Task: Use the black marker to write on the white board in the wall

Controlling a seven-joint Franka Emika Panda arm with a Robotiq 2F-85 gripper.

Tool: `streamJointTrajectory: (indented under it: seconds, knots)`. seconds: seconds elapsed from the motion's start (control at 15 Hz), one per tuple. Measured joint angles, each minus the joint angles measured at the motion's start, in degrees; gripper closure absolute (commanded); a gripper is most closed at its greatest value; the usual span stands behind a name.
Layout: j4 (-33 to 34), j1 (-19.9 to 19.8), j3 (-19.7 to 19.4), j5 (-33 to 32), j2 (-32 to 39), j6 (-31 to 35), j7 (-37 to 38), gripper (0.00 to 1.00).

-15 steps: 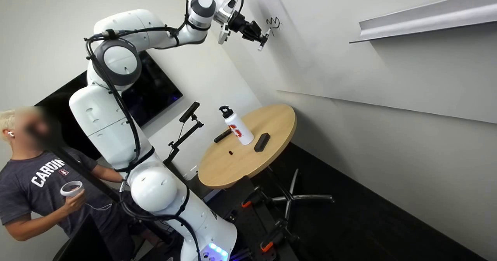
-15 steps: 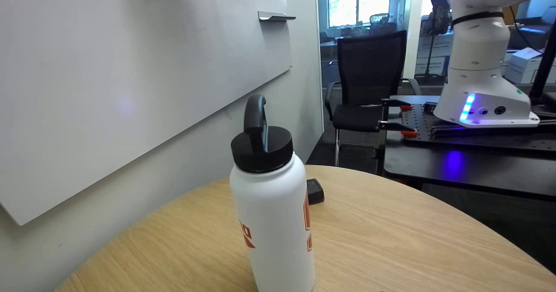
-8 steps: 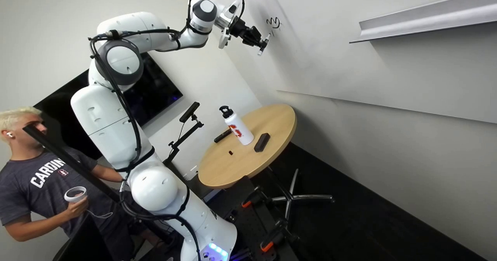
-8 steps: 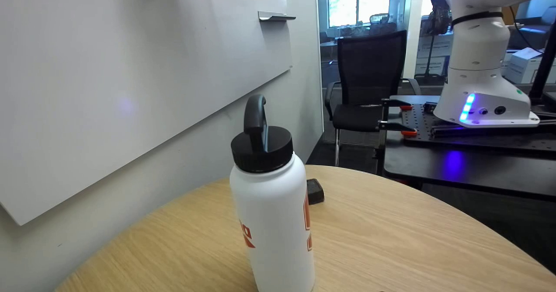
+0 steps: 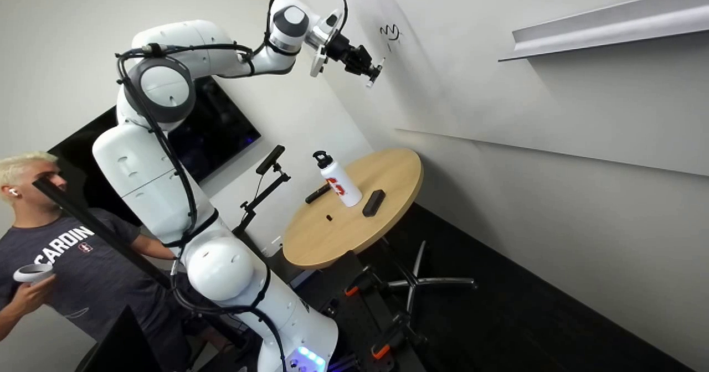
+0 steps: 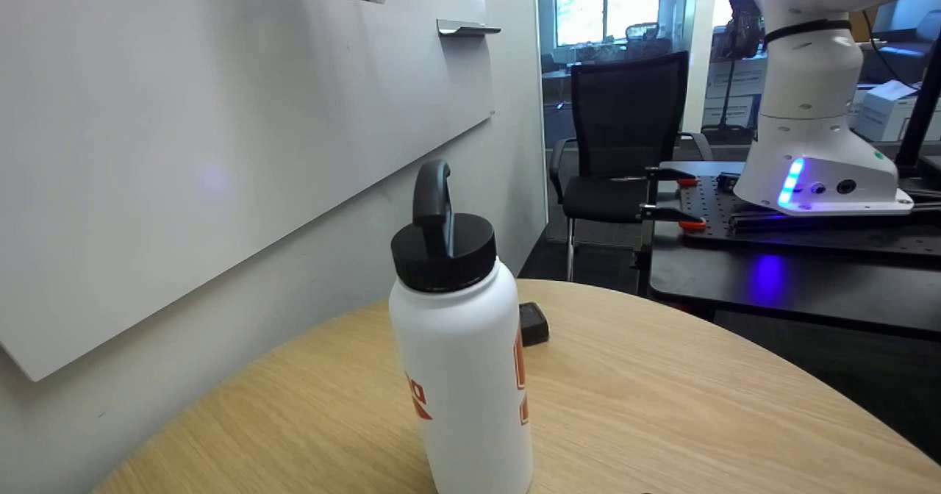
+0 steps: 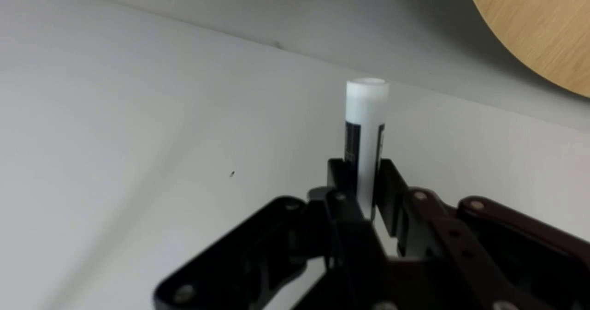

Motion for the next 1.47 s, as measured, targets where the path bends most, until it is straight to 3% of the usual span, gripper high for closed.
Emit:
streamJointTrajectory:
  seconds: [0.27, 0.33, 0.4, 0.67, 0.73, 1.13, 1.47]
  knots:
    - [-8.75, 0.01, 2.45, 0.02, -10.91, -5.05, -9.40, 0.95]
    - [-10.77, 0.00, 2.88, 0.02, -13.84, -5.55, -11.42, 0.80]
    - [-11.87, -0.05, 3.23, 0.06, -15.73, -5.63, -11.84, 0.80]
    - [-11.72, -0.56, 3.71, 0.06, -14.59, -5.57, -11.77, 0.80]
    - [-11.68, -0.69, 3.71, 0.06, -14.13, -5.56, -11.76, 0.95]
    - [-13.61, -0.47, 6.85, 0.10, -12.60, -5.48, -11.73, 0.95]
    - [-23.43, 2.21, 11.55, 3.48, -11.95, 2.03, -10.46, 0.95]
